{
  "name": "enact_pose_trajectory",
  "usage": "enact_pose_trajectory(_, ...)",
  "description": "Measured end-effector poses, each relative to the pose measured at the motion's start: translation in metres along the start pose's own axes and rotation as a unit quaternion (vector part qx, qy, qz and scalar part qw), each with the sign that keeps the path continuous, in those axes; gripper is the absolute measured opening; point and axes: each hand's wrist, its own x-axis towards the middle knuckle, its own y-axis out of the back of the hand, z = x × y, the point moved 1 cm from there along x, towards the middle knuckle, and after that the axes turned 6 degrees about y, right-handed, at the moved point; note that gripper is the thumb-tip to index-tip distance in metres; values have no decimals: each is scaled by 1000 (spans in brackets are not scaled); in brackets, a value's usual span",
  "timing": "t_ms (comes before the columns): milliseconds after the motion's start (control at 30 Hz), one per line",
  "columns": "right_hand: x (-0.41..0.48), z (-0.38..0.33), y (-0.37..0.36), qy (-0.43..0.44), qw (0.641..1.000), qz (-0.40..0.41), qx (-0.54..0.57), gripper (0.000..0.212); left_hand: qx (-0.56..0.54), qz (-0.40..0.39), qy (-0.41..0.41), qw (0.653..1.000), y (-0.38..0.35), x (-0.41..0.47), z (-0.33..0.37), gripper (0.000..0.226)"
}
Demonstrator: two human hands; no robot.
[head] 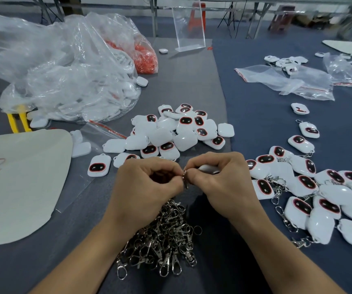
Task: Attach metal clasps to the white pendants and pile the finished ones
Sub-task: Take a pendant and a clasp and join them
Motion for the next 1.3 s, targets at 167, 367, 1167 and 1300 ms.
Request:
enact_pose_trajectory(167,2,1,0,-32,998,-24,50,14,-19,-17,-5,1000,1,2,-3,14)
enact_pose_trajectory(367,1,-2,1,13,998,-61,-1,21,28,-58,-12,998,4,0,-3,9)
enact_pose_trajectory(1167,9,16,10,-70,997,-39,-19,18,282,-67,-53,955,-6,9,-7,17)
enact_pose_trajectory(1300,9,19,12,-74,995,-29,-60,18,240,-98,-48,964,-4,11,-6,21)
